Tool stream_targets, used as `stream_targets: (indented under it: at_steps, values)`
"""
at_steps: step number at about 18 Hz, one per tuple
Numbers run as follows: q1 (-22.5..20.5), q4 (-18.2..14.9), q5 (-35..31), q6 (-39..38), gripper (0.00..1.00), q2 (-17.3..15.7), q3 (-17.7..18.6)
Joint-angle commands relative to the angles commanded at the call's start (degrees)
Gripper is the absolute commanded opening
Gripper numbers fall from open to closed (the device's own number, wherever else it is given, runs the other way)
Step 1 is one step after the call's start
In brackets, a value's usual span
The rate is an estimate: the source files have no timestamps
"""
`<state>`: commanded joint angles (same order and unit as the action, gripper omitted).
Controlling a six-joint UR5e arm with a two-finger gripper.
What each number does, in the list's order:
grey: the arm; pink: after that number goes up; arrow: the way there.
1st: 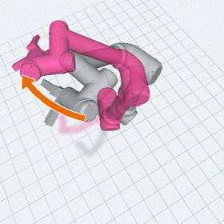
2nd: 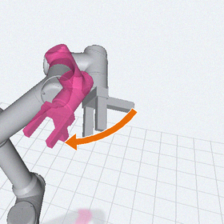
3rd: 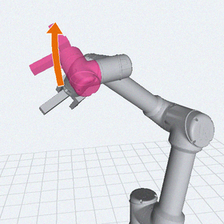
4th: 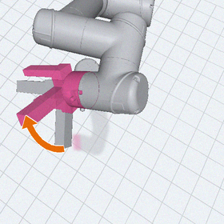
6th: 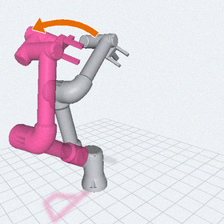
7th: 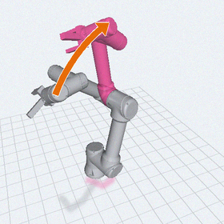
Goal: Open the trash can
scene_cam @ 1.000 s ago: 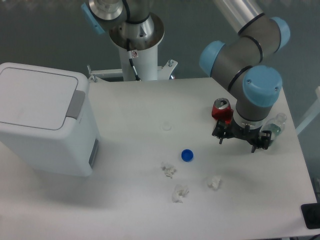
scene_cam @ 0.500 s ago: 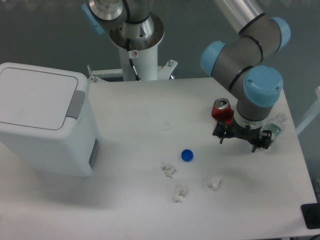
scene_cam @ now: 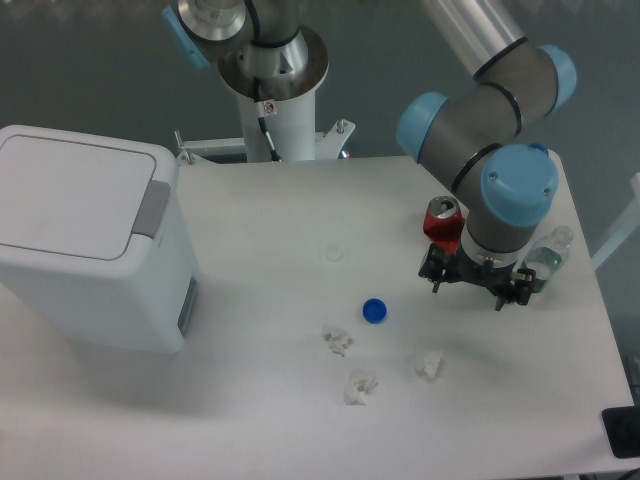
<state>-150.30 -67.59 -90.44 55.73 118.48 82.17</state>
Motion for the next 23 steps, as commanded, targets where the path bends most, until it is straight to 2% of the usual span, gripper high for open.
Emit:
stream_targets:
  at_steps: [3,6,10,13,15,17,18,20,23]
  values:
    - [1.32,2.37,0.17,-0.18,1.0,-2.01,3.6]
    - [2.99,2.55,0.09,-2.01,1.0,-4.83,5.54]
    - [5.18,2.46,0.96,-8.34,1.0,-7.73,5.98]
    - [7.03,2.29,4.03,-10.01,1.0,-10.98,5.98]
    - [8.7,2.11,6.14,-14.3,1.0,-13.61,5.98]
    - [10.55,1.76,7.37,-19.66,0.81,-15.81,5.89]
    - [11.6,1.15,8.34,-22.3,0.68,-16.61,5.98]
    - [13.01,-0.69,9.22,-24.87,0.42,-17.93,5.9]
    - [15.74,-4.91,10.8,-27.06,0.1,-21.0,5.98]
